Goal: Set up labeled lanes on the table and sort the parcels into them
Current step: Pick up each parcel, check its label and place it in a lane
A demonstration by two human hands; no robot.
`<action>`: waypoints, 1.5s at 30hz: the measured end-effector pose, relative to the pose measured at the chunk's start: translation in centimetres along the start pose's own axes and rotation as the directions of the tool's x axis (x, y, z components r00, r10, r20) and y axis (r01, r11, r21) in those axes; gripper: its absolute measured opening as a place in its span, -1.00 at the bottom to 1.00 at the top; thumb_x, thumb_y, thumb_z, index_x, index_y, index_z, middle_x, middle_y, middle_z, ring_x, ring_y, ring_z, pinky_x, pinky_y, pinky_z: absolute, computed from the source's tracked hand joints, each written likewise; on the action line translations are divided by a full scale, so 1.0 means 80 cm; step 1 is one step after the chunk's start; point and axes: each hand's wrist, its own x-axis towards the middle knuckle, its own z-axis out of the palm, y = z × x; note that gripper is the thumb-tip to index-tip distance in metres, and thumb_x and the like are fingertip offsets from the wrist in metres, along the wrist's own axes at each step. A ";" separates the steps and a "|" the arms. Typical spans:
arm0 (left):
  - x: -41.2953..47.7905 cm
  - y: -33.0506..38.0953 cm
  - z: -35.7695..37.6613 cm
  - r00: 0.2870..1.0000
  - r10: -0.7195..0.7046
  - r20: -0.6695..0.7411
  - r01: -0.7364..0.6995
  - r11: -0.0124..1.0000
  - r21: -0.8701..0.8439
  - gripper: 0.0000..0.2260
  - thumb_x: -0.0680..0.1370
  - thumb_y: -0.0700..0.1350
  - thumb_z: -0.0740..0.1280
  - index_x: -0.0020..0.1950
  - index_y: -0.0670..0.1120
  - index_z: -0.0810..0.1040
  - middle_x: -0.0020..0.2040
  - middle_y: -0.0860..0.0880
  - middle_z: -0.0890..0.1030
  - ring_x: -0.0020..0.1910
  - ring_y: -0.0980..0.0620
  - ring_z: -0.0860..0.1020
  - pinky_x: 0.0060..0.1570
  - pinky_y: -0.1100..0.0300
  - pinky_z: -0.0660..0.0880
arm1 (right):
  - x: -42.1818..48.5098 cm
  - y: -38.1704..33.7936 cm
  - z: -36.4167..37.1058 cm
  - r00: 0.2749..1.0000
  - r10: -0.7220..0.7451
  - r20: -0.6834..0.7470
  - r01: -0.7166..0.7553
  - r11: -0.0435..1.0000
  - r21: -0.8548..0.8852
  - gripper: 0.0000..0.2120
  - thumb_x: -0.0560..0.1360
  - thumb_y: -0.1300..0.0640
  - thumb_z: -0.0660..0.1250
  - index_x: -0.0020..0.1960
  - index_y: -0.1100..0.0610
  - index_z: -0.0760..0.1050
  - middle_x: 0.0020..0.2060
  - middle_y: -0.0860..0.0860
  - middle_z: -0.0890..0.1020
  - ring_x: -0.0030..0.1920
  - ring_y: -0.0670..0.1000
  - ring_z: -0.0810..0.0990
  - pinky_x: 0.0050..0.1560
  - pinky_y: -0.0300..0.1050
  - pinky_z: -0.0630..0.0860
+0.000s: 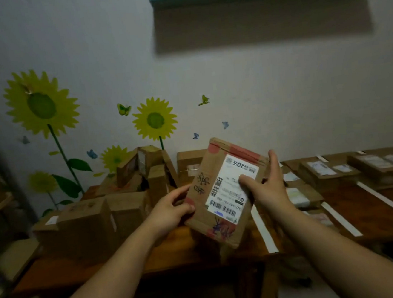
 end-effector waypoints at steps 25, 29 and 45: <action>0.131 0.055 0.556 0.929 0.266 0.258 -0.237 0.961 -0.139 -0.46 0.49 -0.30 0.35 0.33 0.14 0.27 0.25 0.06 0.44 0.21 0.00 0.51 0.03 0.01 0.60 | 0.029 0.106 -0.517 0.858 -0.103 -0.502 -0.028 0.969 -0.247 -0.21 0.46 0.08 0.42 0.45 -0.32 0.01 0.40 -0.11 0.30 0.33 -0.07 0.38 0.30 0.01 0.43; 0.196 0.059 0.644 0.886 0.335 0.321 -0.298 0.941 -0.160 -0.49 0.51 -0.26 0.35 0.35 0.15 0.31 0.28 0.03 0.45 0.21 0.02 0.50 0.00 0.06 0.59 | 0.076 0.126 -0.587 0.805 -0.145 -0.575 -0.041 0.954 -0.298 -0.18 0.46 0.07 0.42 0.50 -0.24 -0.03 0.40 -0.11 0.25 0.28 -0.12 0.35 0.25 -0.10 0.41; 0.319 -0.004 1.051 0.785 -0.097 0.612 -0.052 0.974 0.221 -0.49 0.53 -0.12 0.36 0.43 -0.01 0.26 0.16 0.05 0.50 -0.02 0.15 0.52 -0.16 0.31 0.46 | 0.184 0.253 -0.917 0.734 0.302 -0.608 -0.462 0.878 -0.122 -0.33 0.54 0.09 0.33 0.52 -0.06 0.06 0.36 -0.04 0.38 0.22 -0.07 0.39 0.23 0.00 0.44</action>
